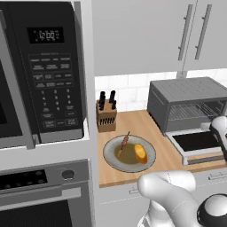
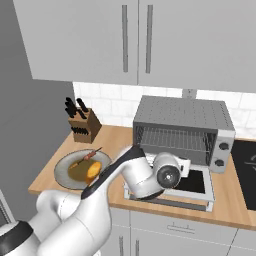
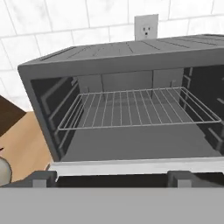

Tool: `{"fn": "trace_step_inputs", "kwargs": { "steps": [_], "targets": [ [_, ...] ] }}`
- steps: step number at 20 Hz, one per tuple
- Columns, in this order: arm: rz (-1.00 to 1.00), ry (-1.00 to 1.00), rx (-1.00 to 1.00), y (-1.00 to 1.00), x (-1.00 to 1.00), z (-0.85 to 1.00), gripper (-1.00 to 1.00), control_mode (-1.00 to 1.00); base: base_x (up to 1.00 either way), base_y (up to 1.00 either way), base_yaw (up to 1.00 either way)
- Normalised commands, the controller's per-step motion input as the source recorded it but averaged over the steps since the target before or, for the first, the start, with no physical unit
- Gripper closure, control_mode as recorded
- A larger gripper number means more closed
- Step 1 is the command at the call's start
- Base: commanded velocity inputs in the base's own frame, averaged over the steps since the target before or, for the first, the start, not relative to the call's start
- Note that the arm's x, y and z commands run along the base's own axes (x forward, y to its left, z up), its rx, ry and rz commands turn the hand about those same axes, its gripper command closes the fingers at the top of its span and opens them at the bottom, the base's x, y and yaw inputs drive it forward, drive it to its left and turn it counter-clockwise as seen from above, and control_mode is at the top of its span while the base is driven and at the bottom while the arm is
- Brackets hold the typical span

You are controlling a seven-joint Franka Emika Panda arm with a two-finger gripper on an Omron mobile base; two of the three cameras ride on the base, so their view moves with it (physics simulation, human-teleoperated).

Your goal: Pick up the kebab skewer and baguette bread, and place them inside the toaster oven. Close the toaster oven door and start by setting the timer.

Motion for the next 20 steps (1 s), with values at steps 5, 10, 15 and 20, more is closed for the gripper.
{"fn": "trace_step_inputs", "kwargs": {
  "steps": [5,10,15,20],
  "targets": [
    [-0.01,-0.25,0.00,-0.04,0.00,0.07,-1.00,-1.00,0.00,0.00,0.00],
    [-0.05,-0.03,0.00,0.02,0.03,0.30,-1.00,-1.00,0.00,0.00,0.00],
    [-0.01,-0.01,0.00,-0.03,0.13,0.08,-1.00,-1.00,0.00,0.00,0.00],
    [-0.07,-0.04,0.00,0.00,0.34,0.02,-1.00,-1.00,0.00,0.00,0.00]
  ]
}}
